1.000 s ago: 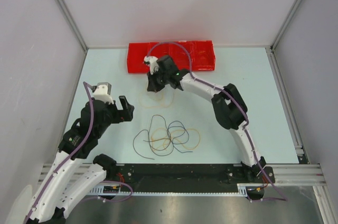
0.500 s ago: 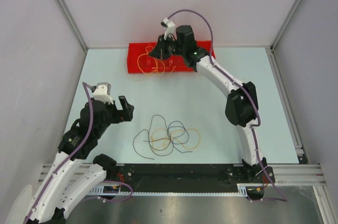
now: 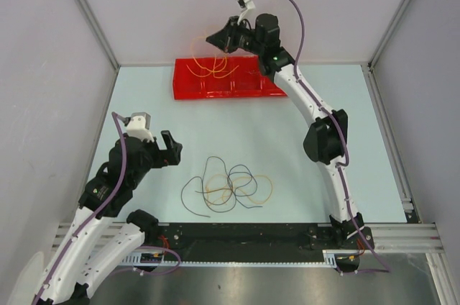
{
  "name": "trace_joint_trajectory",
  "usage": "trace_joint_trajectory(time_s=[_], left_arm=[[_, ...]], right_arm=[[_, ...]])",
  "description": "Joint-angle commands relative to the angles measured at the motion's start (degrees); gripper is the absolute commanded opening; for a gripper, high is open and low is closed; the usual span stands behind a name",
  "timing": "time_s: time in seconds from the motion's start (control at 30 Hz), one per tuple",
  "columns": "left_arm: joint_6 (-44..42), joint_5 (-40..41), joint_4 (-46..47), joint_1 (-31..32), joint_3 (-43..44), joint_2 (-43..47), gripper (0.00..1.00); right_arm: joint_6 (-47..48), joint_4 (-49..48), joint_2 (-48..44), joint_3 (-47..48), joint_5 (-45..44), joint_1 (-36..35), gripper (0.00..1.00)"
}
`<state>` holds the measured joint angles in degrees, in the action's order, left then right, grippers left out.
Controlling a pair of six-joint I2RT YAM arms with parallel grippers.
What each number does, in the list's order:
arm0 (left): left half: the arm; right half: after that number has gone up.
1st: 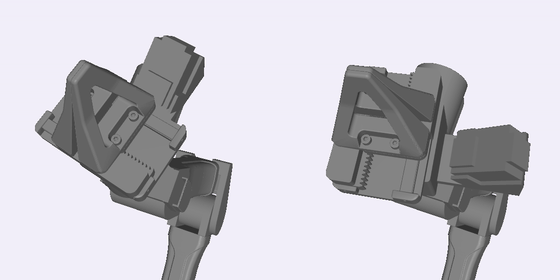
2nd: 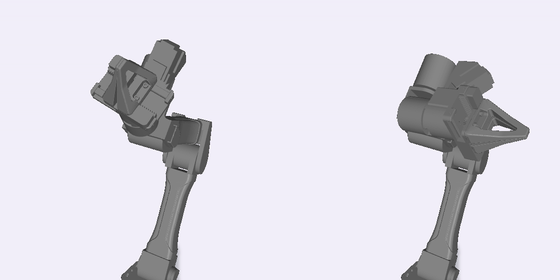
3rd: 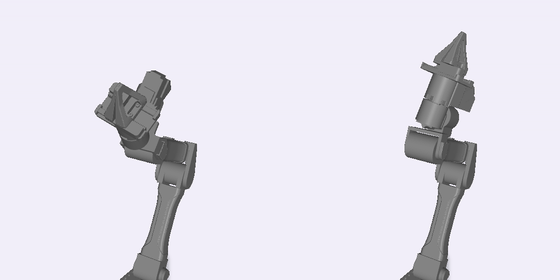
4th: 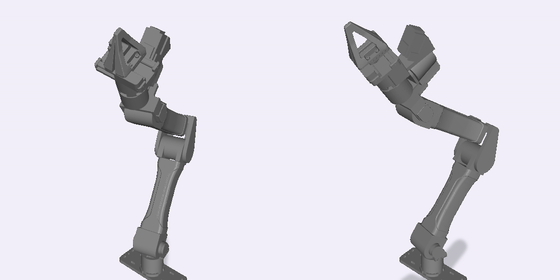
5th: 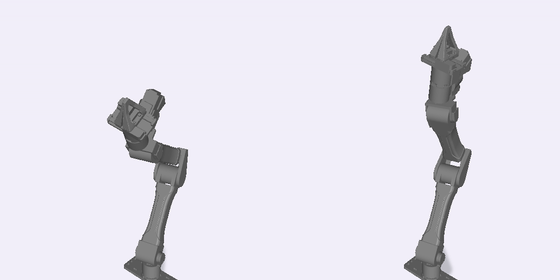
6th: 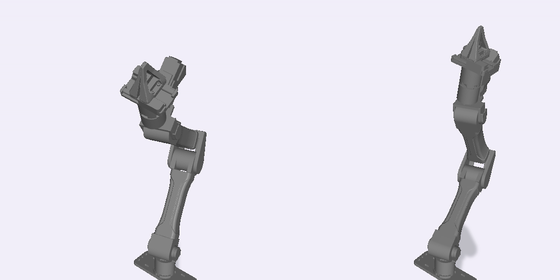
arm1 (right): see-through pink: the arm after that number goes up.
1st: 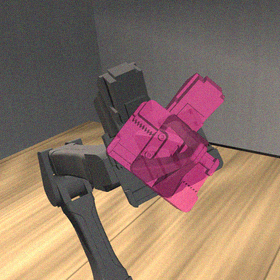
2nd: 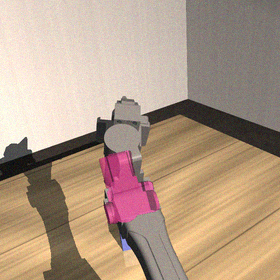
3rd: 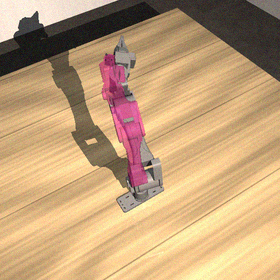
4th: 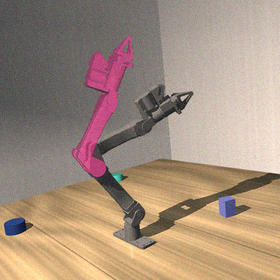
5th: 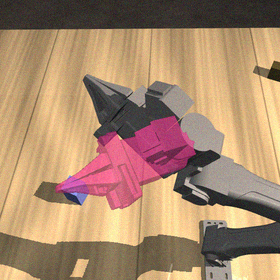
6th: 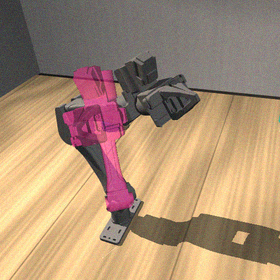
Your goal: Untangle the cables
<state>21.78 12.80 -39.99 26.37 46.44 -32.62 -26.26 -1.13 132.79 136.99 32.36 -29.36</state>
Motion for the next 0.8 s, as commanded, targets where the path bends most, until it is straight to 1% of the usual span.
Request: trace_joint_trajectory(time_s=[0.0, 0.1, 0.23, 0.33, 0.57, 0.77], left_arm=[[-1.3, -0.84, 1.58, -0.71, -0.38, 0.01, 1.0], [-1.3, -0.76, 1.58, -0.88, -0.38, -0.07, 1.0], [-1.3, -0.67, 1.58, -0.97, -0.38, -0.25, 1.0], [-1.21, -0.67, 1.49, -0.97, -0.38, -0.42, 1.0], [-0.95, -0.14, 1.4, -1.06, -0.47, -0.6, 1.0], [-0.86, 0.03, 1.4, -1.06, -0.47, -1.04, 1.0]], right_arm=[[-0.64, -4.41, 0.63, 5.04, -3.69, 0.01, 0.0], [-0.63, -6.43, 0.89, 5.13, -5.28, 0.27, 0.0], [-1.69, -8.89, 3.34, 6.27, -5.29, 0.45, 0.0], [-1.08, -9.24, 4.84, 6.98, -5.99, 0.54, 0.0], [3.41, -8.1, 7.04, 6.8, -12.31, 0.62, 0.0], [3.06, -10.12, 10.64, 7.76, -12.32, 0.8, 0.0]])
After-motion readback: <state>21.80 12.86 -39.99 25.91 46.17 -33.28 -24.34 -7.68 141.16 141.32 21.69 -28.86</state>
